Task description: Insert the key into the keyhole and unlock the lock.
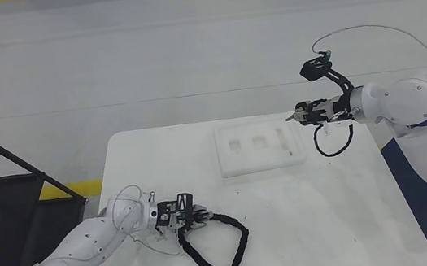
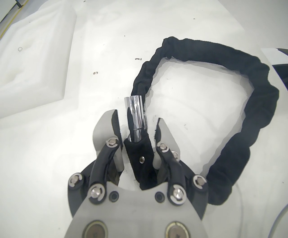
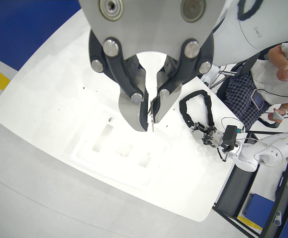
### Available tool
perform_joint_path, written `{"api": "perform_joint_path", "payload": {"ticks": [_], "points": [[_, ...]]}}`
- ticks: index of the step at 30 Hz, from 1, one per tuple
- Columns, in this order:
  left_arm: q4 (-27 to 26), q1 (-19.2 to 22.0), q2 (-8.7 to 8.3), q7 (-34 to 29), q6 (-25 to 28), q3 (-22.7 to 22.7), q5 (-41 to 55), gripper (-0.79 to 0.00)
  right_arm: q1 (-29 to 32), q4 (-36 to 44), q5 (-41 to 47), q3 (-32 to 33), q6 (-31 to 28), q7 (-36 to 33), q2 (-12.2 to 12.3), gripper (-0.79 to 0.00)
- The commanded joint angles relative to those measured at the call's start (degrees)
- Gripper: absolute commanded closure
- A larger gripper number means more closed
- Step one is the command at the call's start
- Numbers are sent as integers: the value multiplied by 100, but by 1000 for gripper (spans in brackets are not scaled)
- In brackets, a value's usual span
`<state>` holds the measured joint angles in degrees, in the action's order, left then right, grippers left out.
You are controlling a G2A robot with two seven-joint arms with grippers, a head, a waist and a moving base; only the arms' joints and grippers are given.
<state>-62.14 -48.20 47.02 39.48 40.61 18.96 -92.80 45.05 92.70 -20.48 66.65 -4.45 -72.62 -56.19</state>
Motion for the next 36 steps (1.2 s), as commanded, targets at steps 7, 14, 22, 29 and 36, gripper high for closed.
{"api": "perform_joint_path", "payload": {"ticks": [7,14,22,29,36], "points": [[-91,-31,15,185,33,181,36,0,0,0,0,0,0,0,0,0],[-502,85,-29,516,495,476,297,0,0,0,0,0,0,0,0,0],[-1002,271,84,810,1178,704,923,0,105,182,-9,-13,-111,-177,28,0],[-1116,489,428,784,1367,628,1407,0,304,698,796,251,360,-994,108,0],[-1069,706,915,834,1365,393,1688,0,705,1236,1556,634,651,-1233,198,0]]}}
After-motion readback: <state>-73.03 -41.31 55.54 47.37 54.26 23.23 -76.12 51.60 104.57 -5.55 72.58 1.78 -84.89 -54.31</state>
